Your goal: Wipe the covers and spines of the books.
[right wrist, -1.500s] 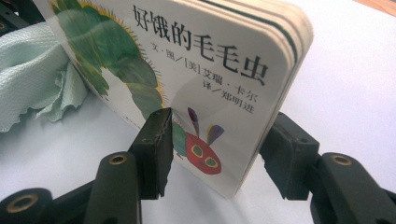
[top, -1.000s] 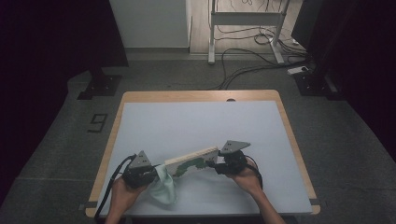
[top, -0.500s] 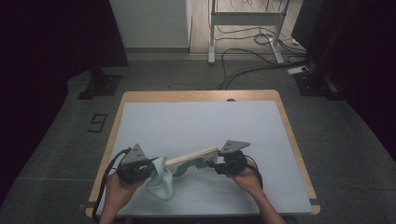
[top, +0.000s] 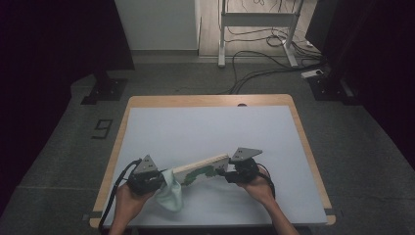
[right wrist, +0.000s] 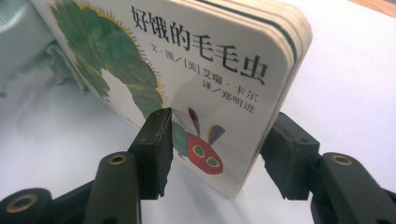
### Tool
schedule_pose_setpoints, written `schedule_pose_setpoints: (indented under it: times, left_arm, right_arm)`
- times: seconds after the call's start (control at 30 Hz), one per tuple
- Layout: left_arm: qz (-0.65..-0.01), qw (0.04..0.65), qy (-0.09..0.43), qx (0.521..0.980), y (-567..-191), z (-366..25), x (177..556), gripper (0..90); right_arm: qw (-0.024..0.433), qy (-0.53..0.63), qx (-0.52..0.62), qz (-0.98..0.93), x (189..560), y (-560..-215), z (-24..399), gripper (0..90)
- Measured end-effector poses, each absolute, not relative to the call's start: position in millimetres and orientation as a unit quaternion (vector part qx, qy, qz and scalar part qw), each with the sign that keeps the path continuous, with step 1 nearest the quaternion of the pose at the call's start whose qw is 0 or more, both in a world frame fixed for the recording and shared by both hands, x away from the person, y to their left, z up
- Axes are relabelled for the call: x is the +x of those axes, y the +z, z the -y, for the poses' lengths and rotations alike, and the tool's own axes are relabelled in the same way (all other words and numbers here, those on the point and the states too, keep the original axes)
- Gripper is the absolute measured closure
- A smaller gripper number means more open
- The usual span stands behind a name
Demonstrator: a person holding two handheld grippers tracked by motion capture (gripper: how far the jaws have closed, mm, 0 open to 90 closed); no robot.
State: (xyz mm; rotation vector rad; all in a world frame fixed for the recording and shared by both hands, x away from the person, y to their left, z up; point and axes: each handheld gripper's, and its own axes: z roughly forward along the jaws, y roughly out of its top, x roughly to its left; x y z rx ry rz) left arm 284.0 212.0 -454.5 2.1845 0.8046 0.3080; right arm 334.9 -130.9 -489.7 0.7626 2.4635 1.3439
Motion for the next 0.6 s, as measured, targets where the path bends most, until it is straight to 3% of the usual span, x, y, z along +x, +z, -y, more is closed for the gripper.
schedule_pose_setpoints:
  times: [0.6]
  left_arm:
    - [-0.328,0.347,0.104,0.872,-503,-206,290,80.2]
  right_arm:
    - [0.117,0.463,0.263,-0.839,333,-491,132,45.1]
